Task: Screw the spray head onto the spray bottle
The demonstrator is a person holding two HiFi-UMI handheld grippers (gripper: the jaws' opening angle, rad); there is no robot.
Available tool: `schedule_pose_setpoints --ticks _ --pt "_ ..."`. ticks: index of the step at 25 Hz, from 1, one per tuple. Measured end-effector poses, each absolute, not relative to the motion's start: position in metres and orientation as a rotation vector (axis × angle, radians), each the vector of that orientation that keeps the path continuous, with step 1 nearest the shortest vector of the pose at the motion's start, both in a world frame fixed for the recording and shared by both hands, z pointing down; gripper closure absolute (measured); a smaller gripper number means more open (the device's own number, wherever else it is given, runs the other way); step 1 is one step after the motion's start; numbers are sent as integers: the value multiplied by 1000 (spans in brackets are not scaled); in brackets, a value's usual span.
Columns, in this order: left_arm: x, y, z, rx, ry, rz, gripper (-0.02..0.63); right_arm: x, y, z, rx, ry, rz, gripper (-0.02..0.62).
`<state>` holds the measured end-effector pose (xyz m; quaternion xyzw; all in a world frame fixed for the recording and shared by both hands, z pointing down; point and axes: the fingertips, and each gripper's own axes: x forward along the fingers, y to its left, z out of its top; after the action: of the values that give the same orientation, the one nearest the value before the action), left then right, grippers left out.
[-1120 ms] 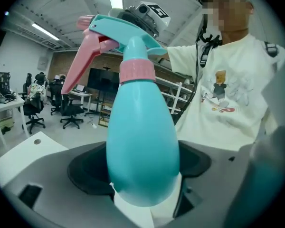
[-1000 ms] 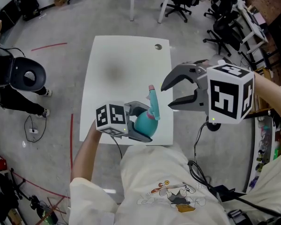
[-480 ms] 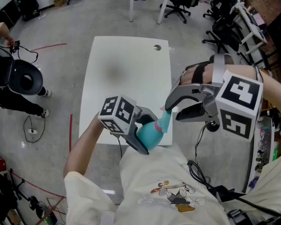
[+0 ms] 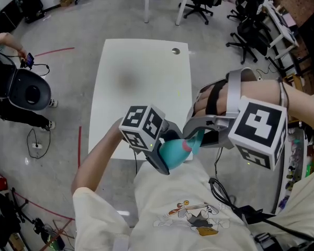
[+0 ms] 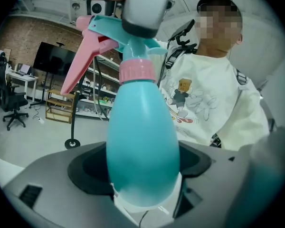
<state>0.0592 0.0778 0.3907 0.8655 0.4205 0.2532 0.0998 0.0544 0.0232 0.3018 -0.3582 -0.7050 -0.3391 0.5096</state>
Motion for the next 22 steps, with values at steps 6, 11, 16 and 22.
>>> schedule_pose_setpoints --ticks 6,11,16,22 --pt "64 81 397 2559 1245 813 195 63 35 313 -913 -1660 -759 457" --pt "68 79 396 2574 1239 819 195 67 39 318 -929 -1652 -731 457" --pt "73 74 396 2602 1213 827 195 65 41 322 -927 -1663 -676 460" --pt "82 55 402 2686 1034 806 195 69 28 327 -870 -1668 -598 465"
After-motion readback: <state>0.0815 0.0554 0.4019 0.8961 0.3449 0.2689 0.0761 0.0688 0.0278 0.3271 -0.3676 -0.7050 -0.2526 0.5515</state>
